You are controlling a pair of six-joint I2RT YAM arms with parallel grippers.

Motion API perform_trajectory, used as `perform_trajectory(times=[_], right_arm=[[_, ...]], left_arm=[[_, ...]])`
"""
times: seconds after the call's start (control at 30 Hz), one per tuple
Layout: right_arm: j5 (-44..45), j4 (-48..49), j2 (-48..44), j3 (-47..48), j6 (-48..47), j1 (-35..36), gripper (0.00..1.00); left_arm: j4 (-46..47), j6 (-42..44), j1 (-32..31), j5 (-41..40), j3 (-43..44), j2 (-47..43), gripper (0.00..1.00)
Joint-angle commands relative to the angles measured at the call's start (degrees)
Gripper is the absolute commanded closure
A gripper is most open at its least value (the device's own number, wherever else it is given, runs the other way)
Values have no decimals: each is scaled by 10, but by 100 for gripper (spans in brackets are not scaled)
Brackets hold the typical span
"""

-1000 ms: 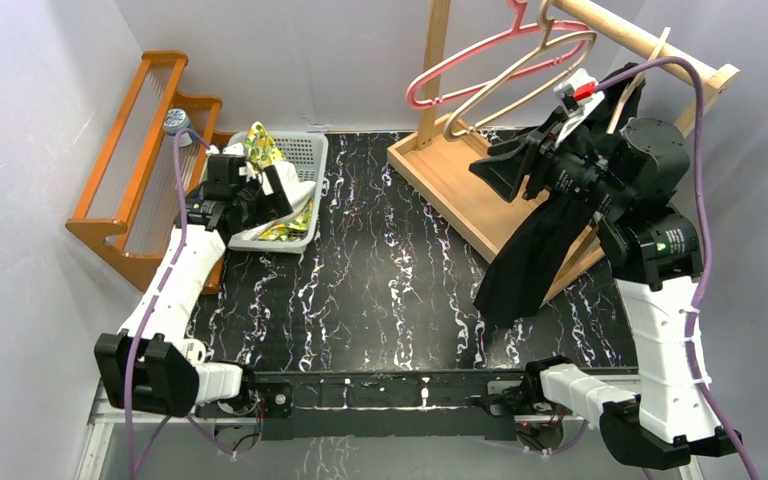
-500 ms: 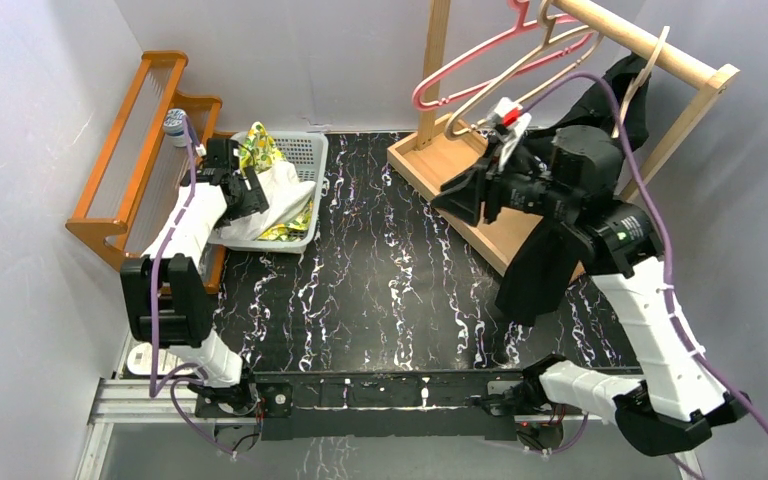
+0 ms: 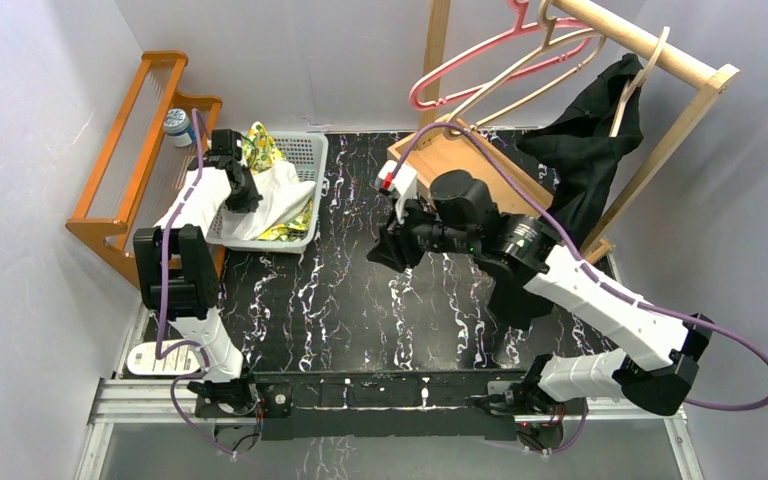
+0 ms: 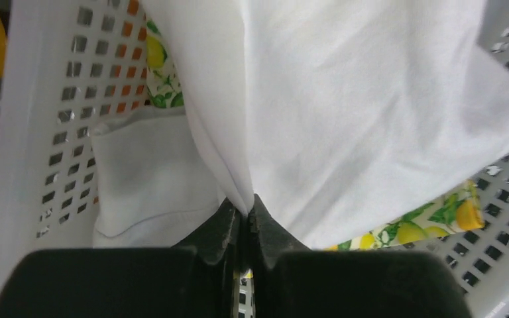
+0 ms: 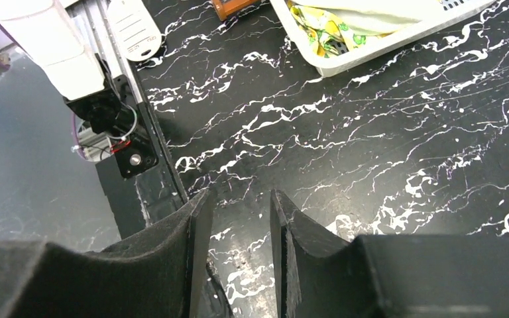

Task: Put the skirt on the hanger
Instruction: Pick up the skirt from the bin, then place the skirt at the center of the board.

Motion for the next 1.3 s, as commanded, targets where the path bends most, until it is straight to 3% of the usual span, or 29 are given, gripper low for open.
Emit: perform_trajectory(times=[0.0,0.13,0.33,0.5,0.7,0.83,0.97,1.07,1.13,1.2,1.27], right_arm=[[69,76,7,-3,5,29,56],[126,115,11,-17,21,31,53],[206,174,4,-39,42,31,47],[257,173,11,-15,69,32,41],[302,123,11,26,86,32,38],[312,142,-29,-5,81,32,38],[326,151,-61,-42,87,32,37],[311,102,-38,-32,95,32,38],[308,69,-13,-34,104,32,40],[301,50,9,-49,108,32,42],[297,45,24,-78,121,33,44]], left_arm=[[-12,25,6,43,61,-31,100],[1,16,6,142,98,-120,100],[149,-9,6,361,51,-289,100],[229,-71,6,477,68,-328,100],[268,-94,-22,569,86,-359,100],[296,-113,-72,624,20,-392,100],[373,-196,-125,657,-70,-417,100],[374,-221,-145,662,-146,-427,100],[322,-178,-147,620,-225,-453,100],[230,-145,-148,496,-298,-481,100],[138,-174,-148,295,-355,-508,100]])
